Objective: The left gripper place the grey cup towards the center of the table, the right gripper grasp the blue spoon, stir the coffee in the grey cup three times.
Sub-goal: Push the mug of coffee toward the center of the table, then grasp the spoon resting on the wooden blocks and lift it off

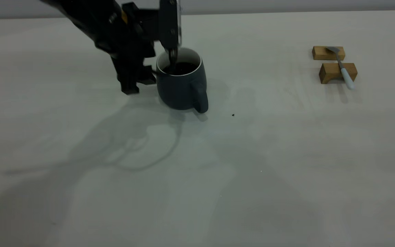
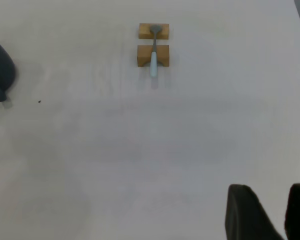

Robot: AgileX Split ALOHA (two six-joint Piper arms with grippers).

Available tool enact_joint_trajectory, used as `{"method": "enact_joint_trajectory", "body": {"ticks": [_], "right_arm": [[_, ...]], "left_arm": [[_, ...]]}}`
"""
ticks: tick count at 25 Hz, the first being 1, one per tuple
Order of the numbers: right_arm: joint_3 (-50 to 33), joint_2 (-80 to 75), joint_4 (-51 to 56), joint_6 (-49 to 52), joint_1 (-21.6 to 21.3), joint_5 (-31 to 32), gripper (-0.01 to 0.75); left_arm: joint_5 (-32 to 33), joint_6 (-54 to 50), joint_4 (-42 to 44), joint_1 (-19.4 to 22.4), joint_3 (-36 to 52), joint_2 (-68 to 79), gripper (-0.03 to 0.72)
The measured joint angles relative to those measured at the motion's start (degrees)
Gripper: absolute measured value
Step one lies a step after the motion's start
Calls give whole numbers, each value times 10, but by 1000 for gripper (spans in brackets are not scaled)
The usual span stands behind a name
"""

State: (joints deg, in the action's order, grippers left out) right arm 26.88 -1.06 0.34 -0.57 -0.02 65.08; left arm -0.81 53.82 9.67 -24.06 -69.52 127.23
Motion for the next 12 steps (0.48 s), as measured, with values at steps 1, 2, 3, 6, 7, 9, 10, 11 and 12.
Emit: {"method": "enact_joint_trajectory", "body": {"ticks": [1,2,3,6,7,9,10,11,12], "right_arm": [[0,0,0,0,0,0,237],[0,0,0,0,0,0,237],[0,0,0,0,0,0,237],[0,0,0,0,0,0,237],[0,0,0,0,0,0,237],[0,0,0,0,0,0,237],[0,0,0,0,0,0,237],[0,0,0,0,0,0,237],[0,0,0,0,0,0,237]], "left_arm": [[26,-14,0,0,0,-18,588],[55,-32,0,0,0,-35,588],[79,-53,0,1,0,-58,588],[177,-129,0,2,0,-131,588],[205,-160,0,2,0,-156,588],[273,-216,0,3,0,-202,588],[300,-245,0,3,0,-226,588],[333,-272,0,3,0,-249,588],[365,-294,0,3,0,-269,588]]}}
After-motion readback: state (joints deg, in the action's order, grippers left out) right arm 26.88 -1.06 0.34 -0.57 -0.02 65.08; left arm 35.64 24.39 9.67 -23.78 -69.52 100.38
